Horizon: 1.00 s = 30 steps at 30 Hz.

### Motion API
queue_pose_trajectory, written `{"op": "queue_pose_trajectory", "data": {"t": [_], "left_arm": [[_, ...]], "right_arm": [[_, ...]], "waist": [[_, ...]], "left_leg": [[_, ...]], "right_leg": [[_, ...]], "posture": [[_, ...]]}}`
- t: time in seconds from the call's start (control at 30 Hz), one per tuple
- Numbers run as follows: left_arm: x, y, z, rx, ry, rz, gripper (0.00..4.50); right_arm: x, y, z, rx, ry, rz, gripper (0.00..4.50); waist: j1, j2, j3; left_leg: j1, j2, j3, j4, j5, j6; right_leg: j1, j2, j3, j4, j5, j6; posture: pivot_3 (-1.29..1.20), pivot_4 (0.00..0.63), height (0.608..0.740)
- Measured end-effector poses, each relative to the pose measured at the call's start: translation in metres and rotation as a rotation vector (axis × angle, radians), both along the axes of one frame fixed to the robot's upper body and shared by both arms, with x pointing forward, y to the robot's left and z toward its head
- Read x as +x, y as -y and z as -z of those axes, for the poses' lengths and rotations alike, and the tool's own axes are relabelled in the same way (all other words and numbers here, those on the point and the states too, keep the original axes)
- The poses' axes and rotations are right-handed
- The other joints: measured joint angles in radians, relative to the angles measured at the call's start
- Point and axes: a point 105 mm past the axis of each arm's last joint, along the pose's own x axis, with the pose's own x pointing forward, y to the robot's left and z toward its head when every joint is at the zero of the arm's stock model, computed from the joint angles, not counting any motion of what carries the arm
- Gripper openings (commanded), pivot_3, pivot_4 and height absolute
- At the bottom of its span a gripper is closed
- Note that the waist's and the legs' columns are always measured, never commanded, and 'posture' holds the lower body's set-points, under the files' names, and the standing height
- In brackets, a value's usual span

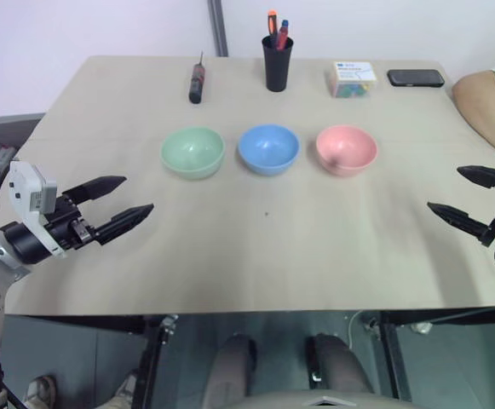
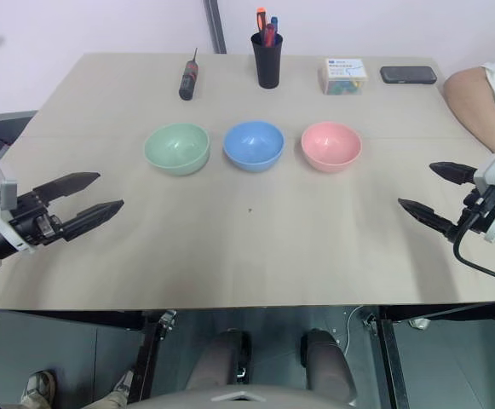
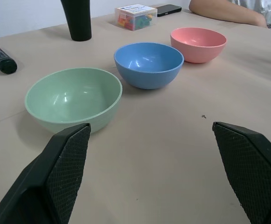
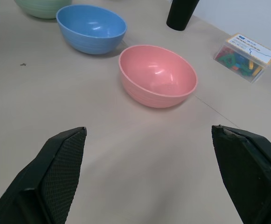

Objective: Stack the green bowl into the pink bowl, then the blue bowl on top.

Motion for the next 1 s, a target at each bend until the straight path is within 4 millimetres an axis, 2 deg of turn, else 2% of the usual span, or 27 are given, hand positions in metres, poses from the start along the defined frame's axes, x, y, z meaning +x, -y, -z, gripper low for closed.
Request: {"op": "queue_pose_trajectory", "data": {"t": [0.1, 0.33, 0.47, 0.53, 0.63, 0.7, 0.77, 0.83, 0.87, 0.9, 1.0], "left_arm": [[0.001, 0.001, 0.000, -0.003, -0.002, -0.002, 4.42], [0.009, 0.014, -0.008, -0.036, 0.020, 0.038, 4.42], [0.010, 0.024, -0.005, -0.036, 0.014, 0.067, 4.42], [0.010, 0.030, -0.006, -0.037, 0.021, 0.085, 4.42], [0.006, 0.052, -0.002, -0.027, 0.034, 0.176, 4.42], [0.004, 0.058, 0.000, -0.028, 0.039, 0.204, 4.42], [0.004, 0.064, 0.001, -0.041, 0.052, 0.228, 4.42], [0.004, 0.074, 0.003, -0.066, 0.056, 0.260, 4.42], [0.003, 0.079, 0.003, -0.070, 0.060, 0.278, 4.42], [0.001, 0.084, 0.002, -0.079, 0.066, 0.294, 4.42], [0.002, 0.083, 0.001, -0.084, 0.073, 0.284, 4.42]], "right_arm": [[0.000, 0.000, 0.000, 0.000, 0.002, 0.004, 4.50], [0.008, -0.005, 0.007, -0.012, 0.004, 0.025, 4.50], [0.012, -0.009, 0.012, -0.018, 0.008, 0.032, 4.50], [0.021, -0.020, 0.011, -0.031, 0.025, 0.012, 4.50], [0.037, -0.051, 0.018, -0.066, 0.029, -0.073, 4.50], [0.047, -0.060, 0.023, -0.108, 0.025, -0.083, 4.50], [0.069, -0.071, 0.030, -0.194, 0.052, -0.057, 4.50], [0.099, -0.096, 0.031, -0.213, 0.077, -0.064, 4.50], [0.106, -0.107, 0.033, -0.229, 0.086, -0.087, 4.50], [0.121, -0.126, 0.038, -0.268, 0.097, -0.114, 4.50], [0.138, -0.136, 0.048, -0.331, 0.092, -0.134, 4.50]], "waist": [[0.000, 0.000, 0.000], [0.000, 0.000, 0.000], [-0.001, 0.000, 0.000], [-0.004, 0.000, 0.000], [-0.007, 0.000, 0.000], [-0.005, 0.000, 0.000], [-0.005, 0.000, 0.000], [-0.018, 0.001, 0.001], [-0.020, 0.000, 0.002], [-0.023, 0.000, 0.001], [-0.018, 0.000, 0.002]], "left_leg": [[0.000, 0.000, 0.000, 0.000, 0.000, 0.000], [0.000, 0.000, 0.000, 0.000, 0.000, 0.000], [0.000, 0.000, 0.000, 0.000, 0.000, 0.000], [0.001, 0.000, 0.001, 0.000, 0.000, 0.000], [0.001, 0.000, 0.001, 0.000, 0.000, 0.000], [0.001, 0.000, 0.001, 0.000, 0.000, 0.000], [0.000, 0.000, 0.002, 0.000, 0.000, 0.000], [0.000, 0.000, 0.004, 0.000, 0.000, 0.000], [0.000, 0.000, 0.004, 0.000, 0.000, 0.000], [-0.001, 0.000, 0.004, 0.000, 0.000, 0.000], [-0.005, 0.000, 0.003, 0.000, 0.000, -0.001]], "right_leg": [[0.000, 0.000, 0.000, 0.000, 0.000, 0.000], [0.000, 0.000, 0.000, 0.000, 0.000, 0.000], [0.000, 0.000, 0.000, 0.000, 0.000, 0.000], [0.000, 0.000, 0.001, 0.000, 0.000, 0.000], [0.000, 0.000, 0.001, 0.001, 0.000, 0.000], [-0.001, 0.000, 0.001, 0.001, 0.000, 0.000], [-0.001, 0.000, 0.002, 0.001, 0.000, 0.000], [-0.002, 0.001, 0.004, 0.002, 0.000, 0.000], [-0.003, 0.001, 0.004, 0.003, 0.001, 0.000], [-0.005, 0.001, 0.004, 0.004, 0.001, 0.000], [-0.007, 0.000, 0.002, 0.004, 0.000, 0.000]], "posture": [[0.00, 0.150, 0.740], [0.00, 0.150, 0.740], [0.00, 0.150, 0.740], [0.00, 0.150, 0.740], [0.00, 0.150, 0.740], [0.00, 0.150, 0.740], [0.00, 0.150, 0.740], [0.00, 0.150, 0.740], [0.00, 0.150, 0.740], [0.00, 0.150, 0.740], [0.00, 0.150, 0.740]]}}
